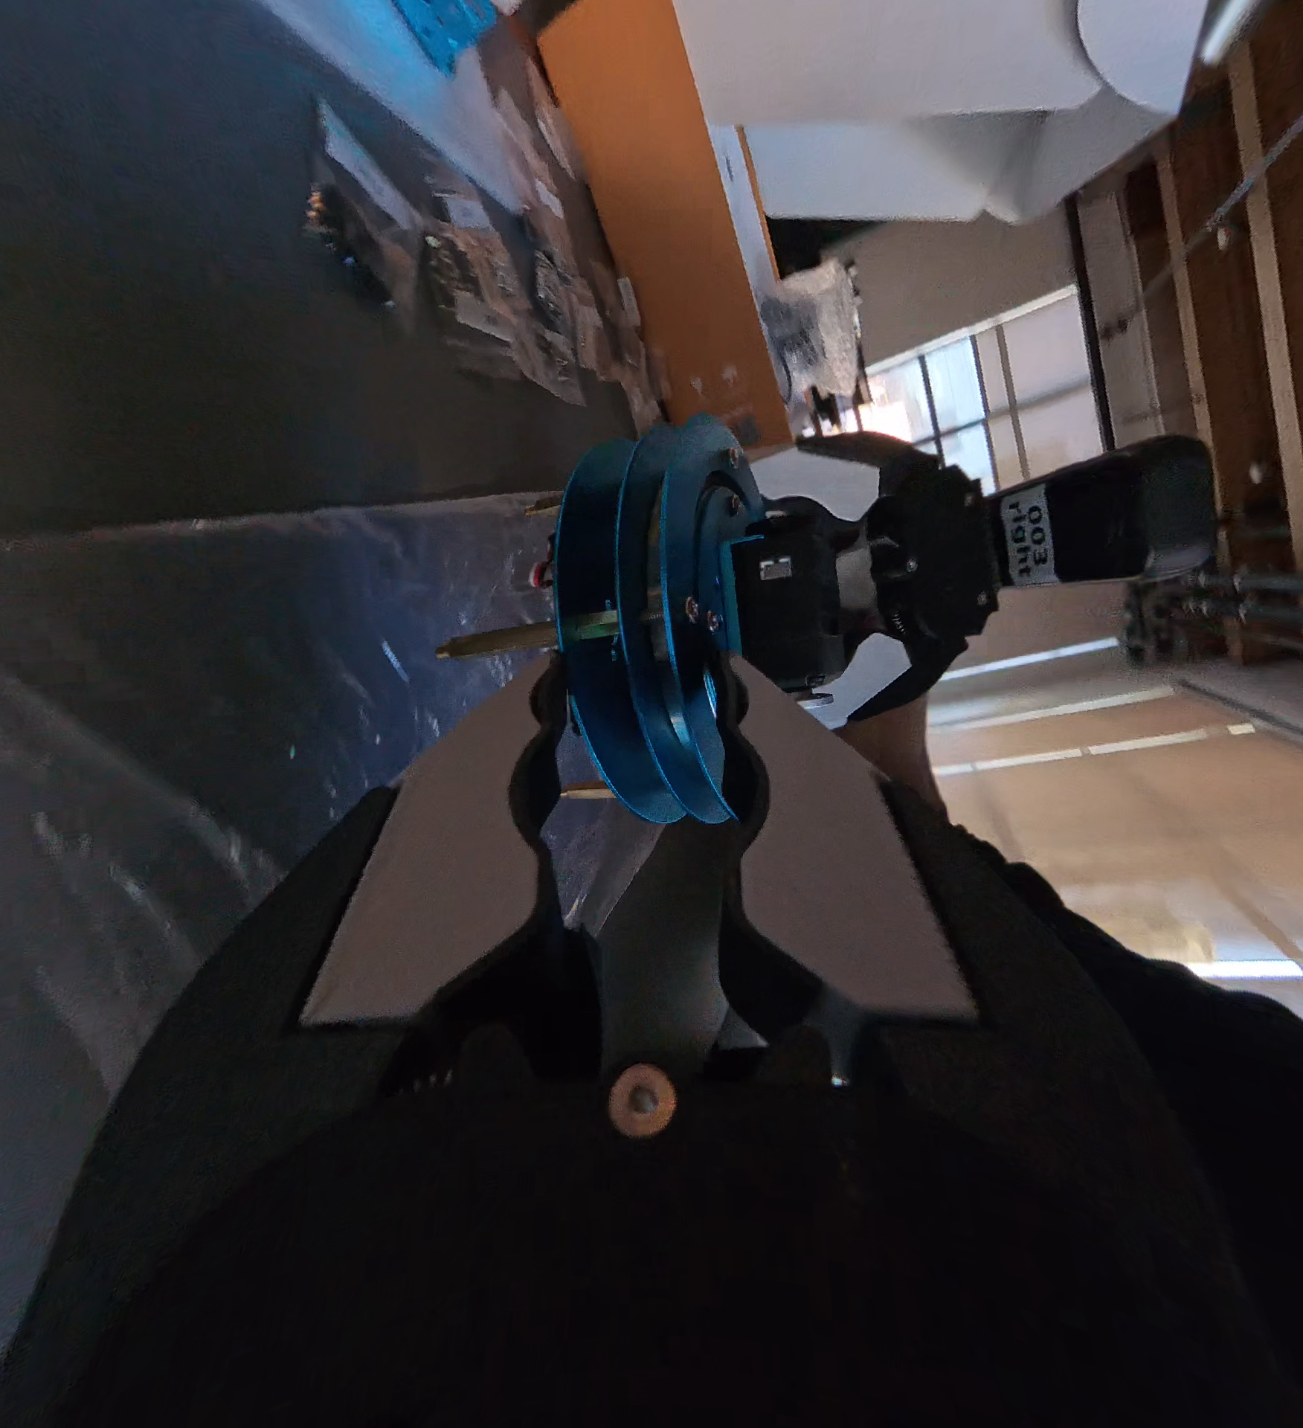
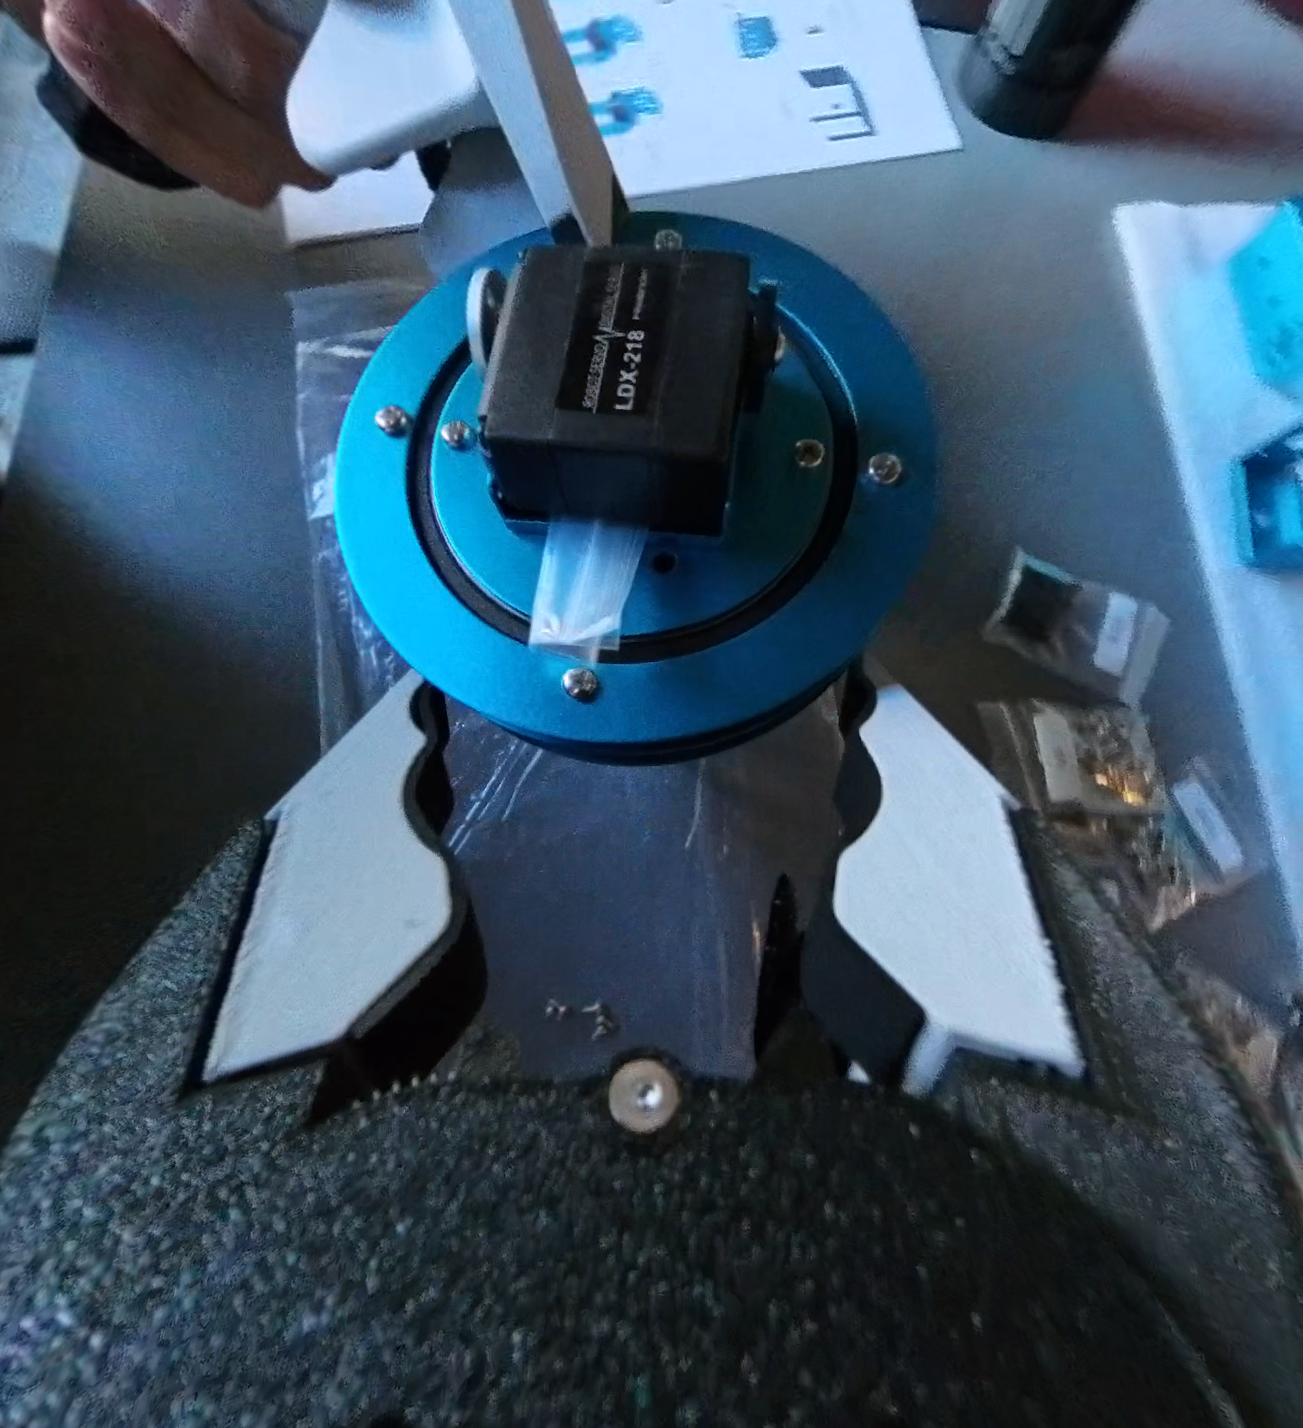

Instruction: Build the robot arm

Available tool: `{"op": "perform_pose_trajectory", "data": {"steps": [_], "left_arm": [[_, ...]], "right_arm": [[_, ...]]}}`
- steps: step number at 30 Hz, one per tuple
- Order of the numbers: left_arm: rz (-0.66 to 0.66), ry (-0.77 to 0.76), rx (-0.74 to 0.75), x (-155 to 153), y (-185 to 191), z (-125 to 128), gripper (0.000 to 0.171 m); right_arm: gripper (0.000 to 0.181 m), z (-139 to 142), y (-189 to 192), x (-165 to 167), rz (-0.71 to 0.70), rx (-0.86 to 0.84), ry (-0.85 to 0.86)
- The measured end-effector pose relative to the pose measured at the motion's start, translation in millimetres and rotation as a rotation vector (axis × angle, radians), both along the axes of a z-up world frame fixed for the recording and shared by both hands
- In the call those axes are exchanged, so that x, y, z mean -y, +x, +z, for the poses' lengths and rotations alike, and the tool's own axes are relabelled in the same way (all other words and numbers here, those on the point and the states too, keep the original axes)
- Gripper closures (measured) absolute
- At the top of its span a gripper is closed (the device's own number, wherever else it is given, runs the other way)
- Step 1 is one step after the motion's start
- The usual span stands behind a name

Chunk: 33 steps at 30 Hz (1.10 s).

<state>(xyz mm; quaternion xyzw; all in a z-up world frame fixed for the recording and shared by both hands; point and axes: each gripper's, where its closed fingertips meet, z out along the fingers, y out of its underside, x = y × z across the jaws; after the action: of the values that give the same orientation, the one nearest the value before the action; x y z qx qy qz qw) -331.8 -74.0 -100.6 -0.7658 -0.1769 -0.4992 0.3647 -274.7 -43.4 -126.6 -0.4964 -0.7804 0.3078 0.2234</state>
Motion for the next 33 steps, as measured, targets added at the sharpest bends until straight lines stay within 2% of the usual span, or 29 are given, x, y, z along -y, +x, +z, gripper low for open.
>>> {"op": "perform_pose_trajectory", "data": {"steps": [2, 7, 14, 20, 24, 27, 30, 33], "left_arm": [[0.057, -0.01, -0.002, 10, -1, -3, 0.134], [0.194, 0.006, -0.023, 24, -1, -2, 0.134], [0.275, -0.014, 0.014, 31, 19, -13, 0.134], [0.304, 0.004, 0.04, 35, 26, -17, 0.134], [0.29, 0.038, 0.057, 37, 27, -17, 0.135], [0.292, 0.076, 0.055, 39, 23, -16, 0.134], [0.317, 0.138, 0.043, 46, 15, -7, 0.122], [0.323, 0.244, -0.094, 66, 10, 9, 0.122]], "right_arm": [[0.079, -3, -4, 5, 0.09, 0.014, 0.012], [0.079, -7, -8, 13, 0.212, 0.016, 0.001], [0.079, -17, 6, 14, 0.355, 0.067, 0.006], [0.079, -17, 10, 14, 0.417, 0.062, -0.021], [0.078, -21, 10, 16, 0.418, 0.037, -0.051], [0.079, -19, 11, 14, 0.365, -0.017, -0.071], [0.084, -18, 18, -8, 0.214, -0.057, 0.025], [0.089, -2, 37, -22, 0.049, -0.114, 0.031]]}}
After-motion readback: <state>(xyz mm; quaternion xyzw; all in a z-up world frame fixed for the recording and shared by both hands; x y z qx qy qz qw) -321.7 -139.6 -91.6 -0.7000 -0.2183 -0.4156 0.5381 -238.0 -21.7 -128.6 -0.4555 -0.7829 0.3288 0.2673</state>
